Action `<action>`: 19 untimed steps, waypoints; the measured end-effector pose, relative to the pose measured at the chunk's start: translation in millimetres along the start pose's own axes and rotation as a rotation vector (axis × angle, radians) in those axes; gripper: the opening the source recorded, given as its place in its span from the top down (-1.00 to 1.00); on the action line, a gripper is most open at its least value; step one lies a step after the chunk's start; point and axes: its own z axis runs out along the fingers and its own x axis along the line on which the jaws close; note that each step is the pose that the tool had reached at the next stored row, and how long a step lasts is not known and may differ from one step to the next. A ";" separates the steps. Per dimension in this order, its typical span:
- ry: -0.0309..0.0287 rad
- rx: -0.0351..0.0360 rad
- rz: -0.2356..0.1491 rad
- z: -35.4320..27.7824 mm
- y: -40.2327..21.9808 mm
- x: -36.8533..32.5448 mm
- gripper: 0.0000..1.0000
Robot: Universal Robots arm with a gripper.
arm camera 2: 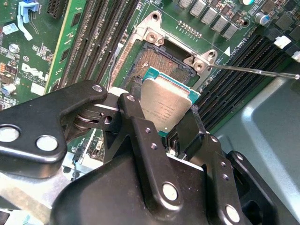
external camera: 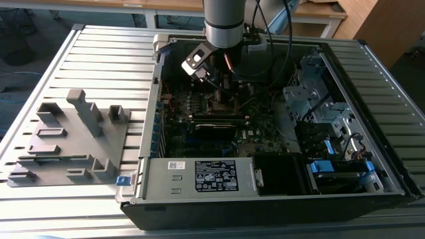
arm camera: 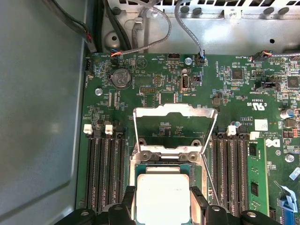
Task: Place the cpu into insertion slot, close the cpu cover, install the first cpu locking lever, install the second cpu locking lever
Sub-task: 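Place the cpu into insertion slot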
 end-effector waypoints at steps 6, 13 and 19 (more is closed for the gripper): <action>0.0000 0.0000 0.000 3.5 -0.5 -0.1 -0.08; 0.0002 0.0000 -0.001 6.7 -2.6 -0.6 -0.08; -0.0113 0.0031 -0.011 12.8 -3.3 -1.0 -0.08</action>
